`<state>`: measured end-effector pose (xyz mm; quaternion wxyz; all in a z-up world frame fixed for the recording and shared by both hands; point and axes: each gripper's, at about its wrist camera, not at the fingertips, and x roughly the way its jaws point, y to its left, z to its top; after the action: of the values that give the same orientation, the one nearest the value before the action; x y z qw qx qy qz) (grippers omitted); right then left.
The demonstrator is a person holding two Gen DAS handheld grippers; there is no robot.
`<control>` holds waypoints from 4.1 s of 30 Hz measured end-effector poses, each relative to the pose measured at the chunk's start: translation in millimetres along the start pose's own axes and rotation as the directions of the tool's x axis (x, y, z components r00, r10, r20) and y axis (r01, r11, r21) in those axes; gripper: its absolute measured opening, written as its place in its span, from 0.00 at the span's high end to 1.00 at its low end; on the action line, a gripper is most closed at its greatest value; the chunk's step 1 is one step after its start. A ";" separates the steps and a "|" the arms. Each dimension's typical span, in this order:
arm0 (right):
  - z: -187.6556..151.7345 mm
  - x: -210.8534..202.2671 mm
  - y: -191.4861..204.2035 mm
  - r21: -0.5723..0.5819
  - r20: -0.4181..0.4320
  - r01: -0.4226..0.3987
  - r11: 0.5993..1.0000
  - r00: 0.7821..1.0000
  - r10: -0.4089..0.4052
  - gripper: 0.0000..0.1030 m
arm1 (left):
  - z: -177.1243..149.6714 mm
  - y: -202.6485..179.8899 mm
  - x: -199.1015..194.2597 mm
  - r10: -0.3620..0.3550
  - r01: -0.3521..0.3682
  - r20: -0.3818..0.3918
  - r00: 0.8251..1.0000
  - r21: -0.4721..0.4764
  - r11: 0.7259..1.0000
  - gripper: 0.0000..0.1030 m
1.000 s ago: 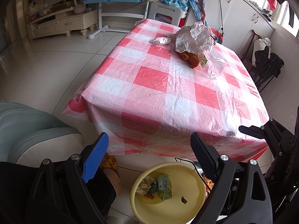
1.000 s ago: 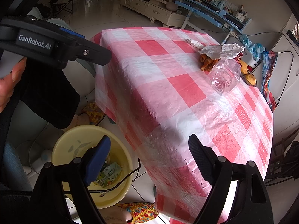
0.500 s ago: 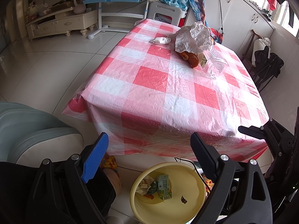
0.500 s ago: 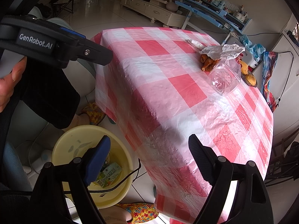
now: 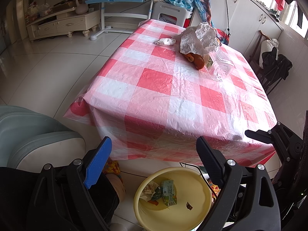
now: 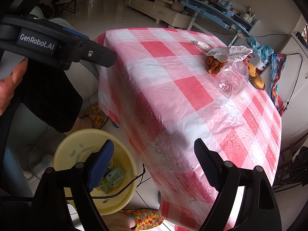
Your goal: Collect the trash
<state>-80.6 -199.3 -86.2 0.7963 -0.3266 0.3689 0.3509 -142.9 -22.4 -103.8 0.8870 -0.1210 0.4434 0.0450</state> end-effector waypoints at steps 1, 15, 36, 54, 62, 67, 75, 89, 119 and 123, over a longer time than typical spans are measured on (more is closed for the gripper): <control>-0.3 -0.1 0.2 0.000 0.000 0.000 1.000 1.000 0.000 0.21 | 0.0 0.0 0.0 0.000 0.000 0.000 1.000 0.000 1.000 0.17; 0.0 0.2 0.9 0.000 0.000 0.001 1.000 1.000 -0.001 0.21 | 0.2 0.3 0.2 0.000 0.000 0.000 1.000 0.000 1.000 0.17; 0.5 0.5 3.0 -0.004 0.001 0.002 1.000 1.000 -0.002 0.21 | 0.2 0.0 -0.3 0.000 0.000 0.000 1.000 0.000 1.000 0.17; 0.6 0.9 4.3 -0.005 0.000 0.002 1.000 1.000 -0.002 0.21 | 0.1 -0.2 -0.4 0.000 0.000 0.000 1.000 0.001 1.000 0.17; 0.5 1.0 4.9 -0.007 0.001 0.002 1.000 1.000 -0.002 0.21 | 0.2 -0.5 -0.5 0.000 0.000 0.001 1.000 0.001 1.000 0.17; 0.7 1.1 5.3 -0.007 0.001 0.002 1.000 1.000 -0.002 0.21 | 0.2 -0.4 -0.6 0.000 0.000 0.001 1.000 0.001 1.000 0.17; 1.0 1.3 6.1 -0.009 0.000 0.003 1.000 1.000 -0.003 0.21 | 0.3 -0.4 -0.7 0.000 0.000 0.001 1.000 0.002 1.000 0.17; 1.3 1.5 7.1 -0.012 0.000 0.003 1.000 1.000 -0.003 0.21 | 0.5 -0.3 -0.7 0.000 0.000 0.002 1.000 0.001 1.000 0.17; 9.2 -0.7 12.1 -0.030 0.034 0.008 1.000 0.999 -0.007 0.21 | 73.3 13.0 2.3 -0.053 0.056 0.045 0.998 -0.084 0.995 0.17; 11.4 -1.0 9.0 -0.022 0.049 0.000 1.000 0.999 0.001 0.21 | 117.2 8.4 23.2 -0.036 0.039 0.055 0.998 -0.069 0.997 0.17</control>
<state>-84.2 -185.9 -81.9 0.8013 -0.3266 0.3456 0.3631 -39.6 14.9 -56.1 0.8945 -0.1589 0.4153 0.0470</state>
